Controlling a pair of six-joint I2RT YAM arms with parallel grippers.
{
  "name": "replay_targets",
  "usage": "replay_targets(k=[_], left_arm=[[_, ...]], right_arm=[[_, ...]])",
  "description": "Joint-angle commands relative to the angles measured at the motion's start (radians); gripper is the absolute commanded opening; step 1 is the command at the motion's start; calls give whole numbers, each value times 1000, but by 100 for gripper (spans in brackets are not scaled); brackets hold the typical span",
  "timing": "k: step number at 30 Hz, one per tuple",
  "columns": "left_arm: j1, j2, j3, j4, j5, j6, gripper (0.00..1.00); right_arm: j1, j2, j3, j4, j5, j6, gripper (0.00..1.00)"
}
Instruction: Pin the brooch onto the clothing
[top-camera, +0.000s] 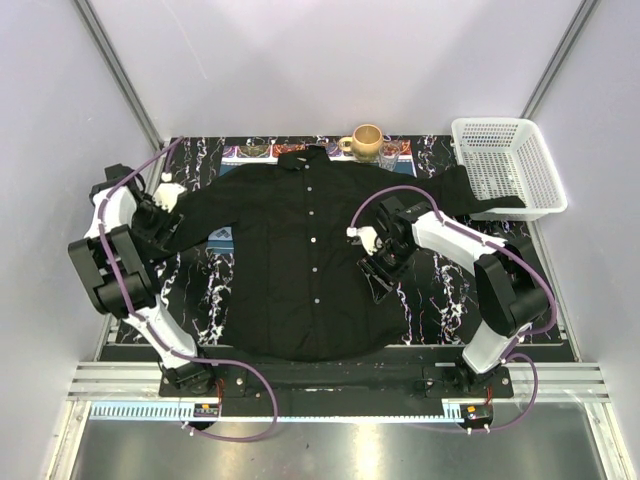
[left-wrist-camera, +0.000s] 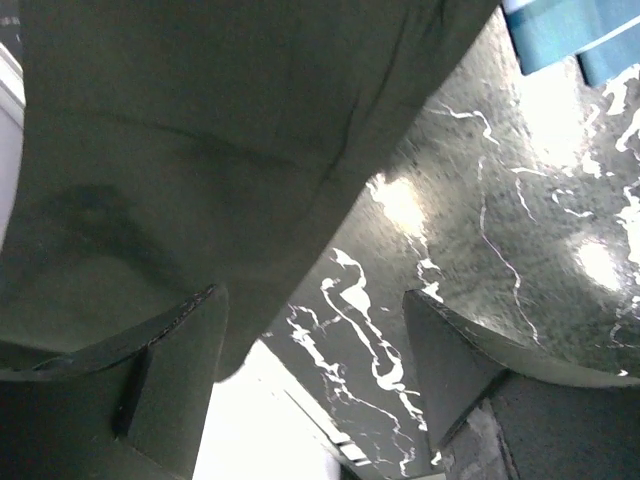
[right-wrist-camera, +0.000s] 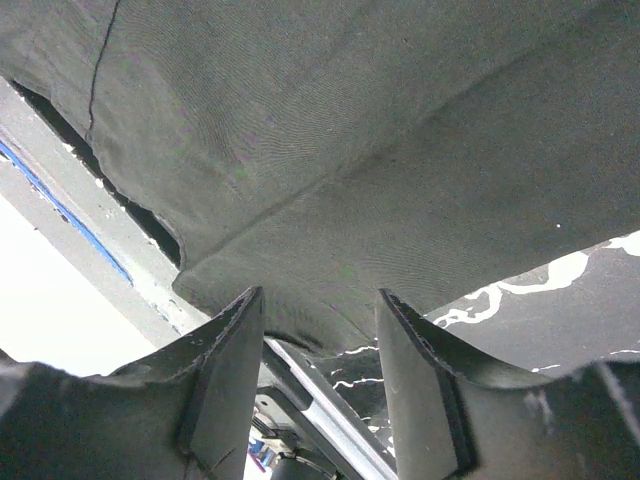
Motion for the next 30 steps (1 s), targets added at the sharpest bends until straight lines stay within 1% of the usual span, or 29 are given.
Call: replay_targets(k=[1,2,7,10,11,12,13,15,16,18,19,22,23,24,25,26,27,28,30], left_arm=[[-18,93,109,-26,-15,89,76],[-18,143,118,-33,-47,111,76],[-26,234,141,-44,-75,159,76],[-55,273,158,-87,-56,164,62],[-79,291,160,-113,-43,153,47],[-93,296,161,-116,-37,141,37],[-108,299,154,-119,-26,132,30],[-160,294,143,-125,26,100,19],[-200,291,138,-122,70,72,18],[-234,287,155,-121,116,25,17],[-260,291,193,-121,153,-35,17],[-282,302,268,-121,202,-118,18],[-282,299,282,-122,204,-131,24],[-279,291,292,-124,205,-135,33],[-273,258,292,-130,221,-128,47],[-265,233,286,-138,231,-120,52],[-256,207,277,-145,247,-111,56],[-228,149,258,-153,270,-83,61],[-143,58,235,-171,268,-10,64]], right_arm=[[4,-2,17,4,-2,10,55],[6,-1,18,2,-2,11,55],[6,4,40,-16,13,10,56],[6,7,52,-22,24,8,56],[4,8,59,-22,27,7,56],[6,8,63,-25,30,8,56],[6,8,64,-27,36,7,56],[4,7,69,-27,40,8,56],[6,7,70,-27,43,8,55],[4,5,70,-29,43,8,55],[6,7,70,-29,47,8,55],[4,2,70,-33,49,7,56],[6,2,72,-35,50,5,56],[4,-1,72,-35,52,5,55],[6,-4,72,-33,50,7,55],[6,-7,73,-35,52,7,55],[6,-8,75,-35,50,5,56],[4,-10,75,-35,46,8,56],[6,-15,79,-35,35,8,56]])
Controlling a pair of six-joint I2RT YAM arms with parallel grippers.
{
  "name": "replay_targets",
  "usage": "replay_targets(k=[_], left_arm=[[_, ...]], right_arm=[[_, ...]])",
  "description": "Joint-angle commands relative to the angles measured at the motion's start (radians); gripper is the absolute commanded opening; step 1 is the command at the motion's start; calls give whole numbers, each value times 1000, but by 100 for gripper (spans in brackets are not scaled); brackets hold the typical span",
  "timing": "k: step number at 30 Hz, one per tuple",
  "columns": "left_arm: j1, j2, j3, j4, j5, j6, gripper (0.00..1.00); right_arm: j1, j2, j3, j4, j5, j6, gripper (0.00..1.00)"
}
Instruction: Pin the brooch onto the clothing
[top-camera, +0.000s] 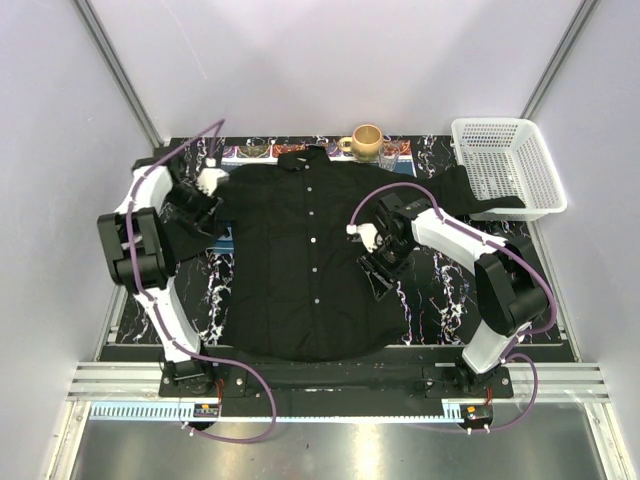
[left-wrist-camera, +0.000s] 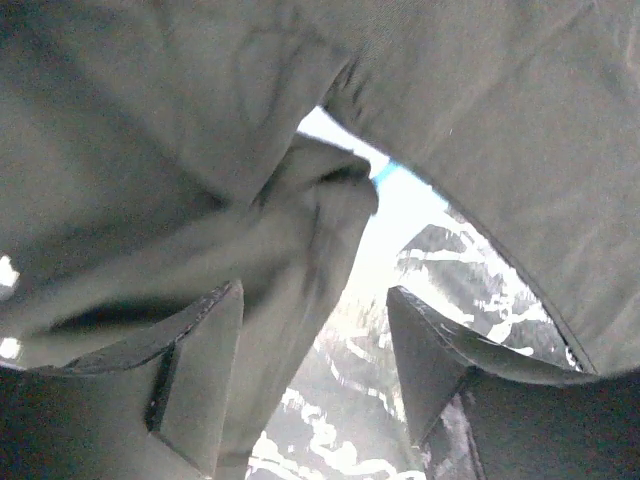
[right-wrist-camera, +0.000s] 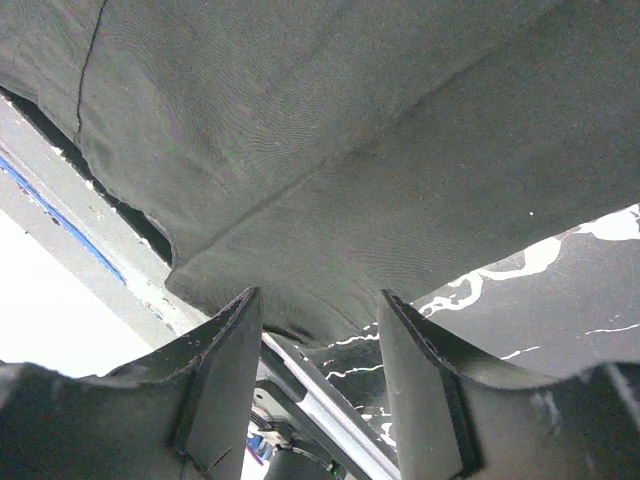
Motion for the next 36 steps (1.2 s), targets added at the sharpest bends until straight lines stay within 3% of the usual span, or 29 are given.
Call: replay_targets(k=[1,9,19,29,36], left_arm=[[133,-200,-14,-45,45,96,64],[286,-118,-16,-33,-119,210,56],[293,48,17,48,-223,130,48],[401,-125,-353,128,-273,8,41],[513,-217,-479,173,-337,25,36]], right_arm=[[6,-21,46,-6,-2,2,56],[6,-12,70,-11,-4,8,56],[6,-15,72,-17,10,20,56],[6,-43,55,-17,21,13,56],[6,-67,51,-22,24,10,56]])
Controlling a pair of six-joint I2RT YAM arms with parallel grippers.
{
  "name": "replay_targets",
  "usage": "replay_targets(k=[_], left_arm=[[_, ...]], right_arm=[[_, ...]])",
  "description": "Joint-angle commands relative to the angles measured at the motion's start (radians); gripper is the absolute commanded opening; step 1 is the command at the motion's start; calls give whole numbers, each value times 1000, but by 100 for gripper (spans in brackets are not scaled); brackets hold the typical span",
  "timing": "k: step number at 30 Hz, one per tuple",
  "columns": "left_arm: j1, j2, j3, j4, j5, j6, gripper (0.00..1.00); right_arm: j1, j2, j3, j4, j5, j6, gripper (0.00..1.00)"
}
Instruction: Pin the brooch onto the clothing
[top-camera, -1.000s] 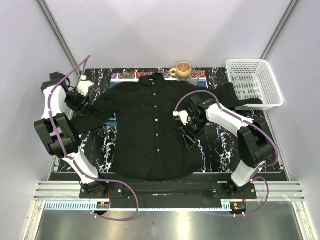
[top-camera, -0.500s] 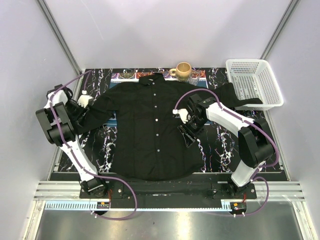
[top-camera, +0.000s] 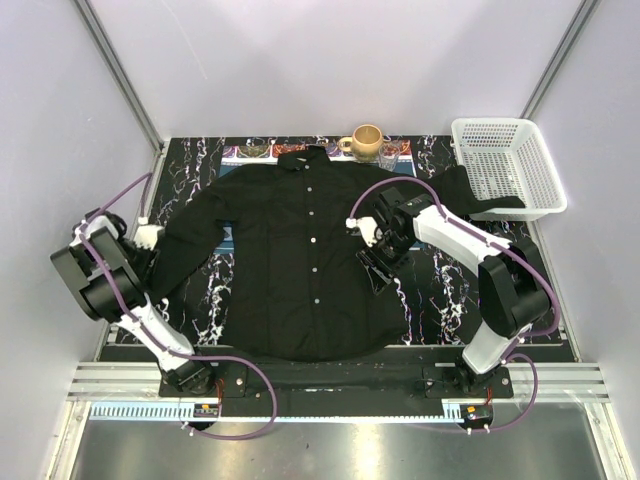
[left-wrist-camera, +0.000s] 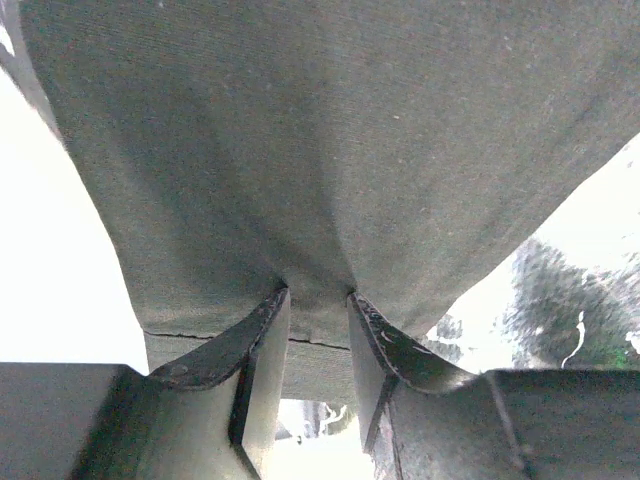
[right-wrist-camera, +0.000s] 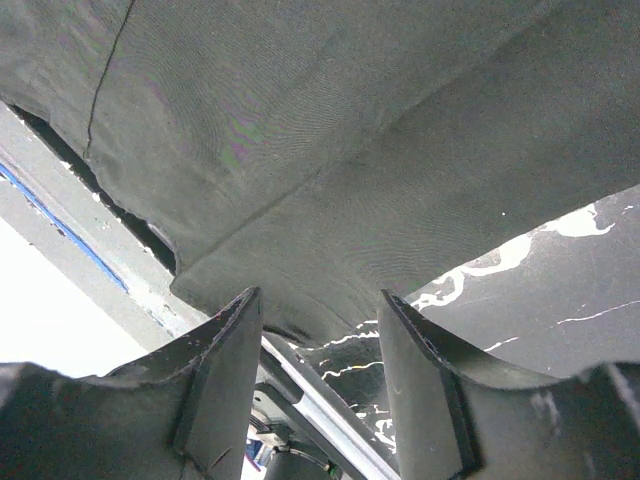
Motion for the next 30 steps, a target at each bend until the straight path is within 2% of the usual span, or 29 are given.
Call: replay_targets(k=[1,4,9,13,15,18,24,28,30], left_arm=[[68,-49,-73,40,-71,2,35],[122,-67,-79,56,-96,24,34],[151,-106,-104,80,-126,70,33],[150,-161,-87,80,-73,76,50],[145,-184,-56,39,18,81,55],[117,-241,10,-36,145,99,57],[-27,-405,-28,-101,350,125,60],[-183,-492,-70,-84,459,28,61],[-255,-535,-81,9,480,-51,66]], right_arm=[[6,-63,3,-13,11,-4,56],[6,-70,-7,-13,17,-7,56],[6,-79,-29,-8,23,-21,56],[7,-78,-43,-2,2,-22,56],[6,-76,-49,-2,-11,-17,56],[6,-76,-52,4,-17,-14,56],[12,-52,-58,32,-25,1,55],[41,-30,-81,56,-26,21,54],[45,-23,-72,58,-37,30,54]])
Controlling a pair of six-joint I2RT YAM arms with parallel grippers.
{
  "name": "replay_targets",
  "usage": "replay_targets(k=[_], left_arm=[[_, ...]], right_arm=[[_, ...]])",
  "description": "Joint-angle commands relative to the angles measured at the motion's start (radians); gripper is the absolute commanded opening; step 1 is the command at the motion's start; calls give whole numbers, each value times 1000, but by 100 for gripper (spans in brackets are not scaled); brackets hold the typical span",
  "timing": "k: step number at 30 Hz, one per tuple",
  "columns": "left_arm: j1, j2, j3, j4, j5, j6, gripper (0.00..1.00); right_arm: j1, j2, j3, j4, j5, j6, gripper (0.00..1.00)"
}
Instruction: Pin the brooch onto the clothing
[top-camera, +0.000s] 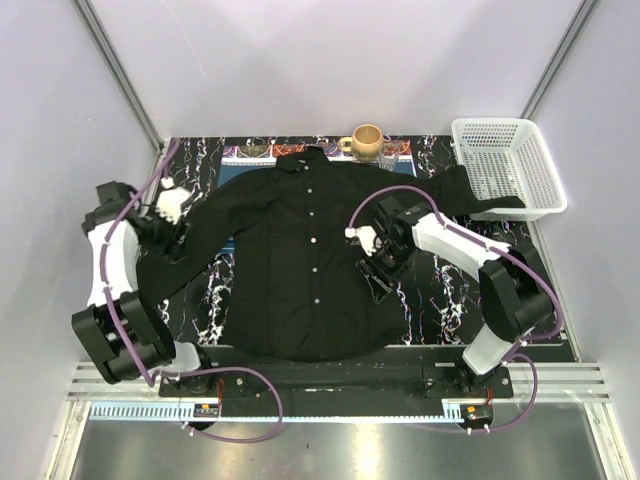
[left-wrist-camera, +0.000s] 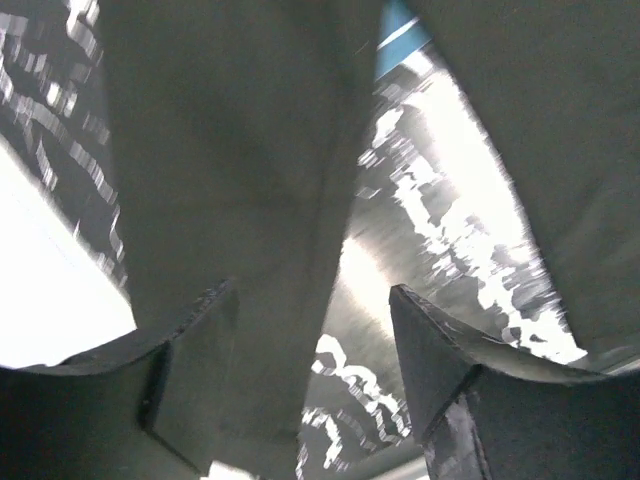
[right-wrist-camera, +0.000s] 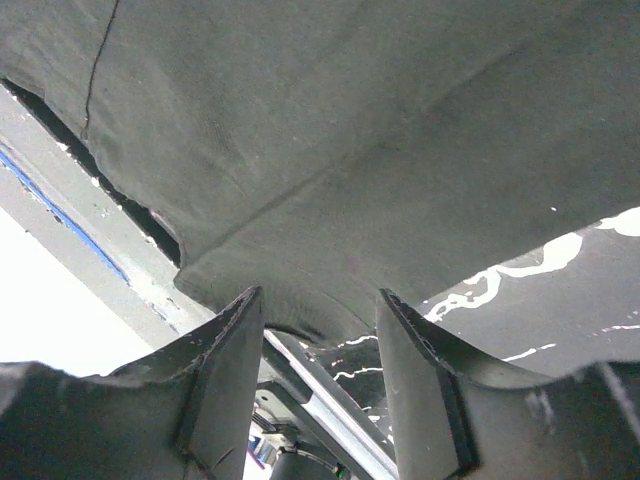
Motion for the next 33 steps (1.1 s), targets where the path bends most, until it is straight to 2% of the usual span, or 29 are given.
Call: replay_targets(k=[1,2,3,5,6,8,9,10,12,13,16,17,20,23,27,33], left_arm=[[-192,-86,-29,118,153,-213,70],[-229,-85,-20,196,149,-254,86],[-264,-64,5,241,147,-295,89],[-369,-24,40,387,120,-416,90],[-427,48,96,428,110,-449,90],[-476,140,173,522,97,-507,90],[-516,188,263,550,87,-528,90],[-531,298,317,594,81,-576,89],[-568,407,490,620,72,-613,89],[-580,522,546,642,58,-637,89],[-631,680,768,648,0,-641,89],[-642,775,820,650,-14,-636,89],[-666,919,1008,686,-22,-633,91],[-683,996,1048,781,-81,-598,91],[-732,1046,1051,792,-117,-365,88],[-743,1084,1069,820,-117,-360,74]], right_arm=[[30,11,10,29,-47,39,54],[28,10,38,27,-56,47,55],[27,5,52,27,-64,55,56],[28,-1,102,24,-73,70,56],[25,-4,118,27,-70,72,56],[7,-15,158,43,-68,78,56],[-4,-19,170,49,-73,82,56],[-36,-24,190,58,-81,96,57],[-77,-27,210,81,-117,108,57],[-102,-26,231,90,-136,127,57],[-194,-13,279,106,-199,148,57],[-221,-9,288,109,-206,150,57],[-240,-9,291,118,-216,139,57],[-246,-21,261,130,-217,133,57],[-251,-22,228,136,-219,116,57],[-259,-15,221,138,-217,104,56]])
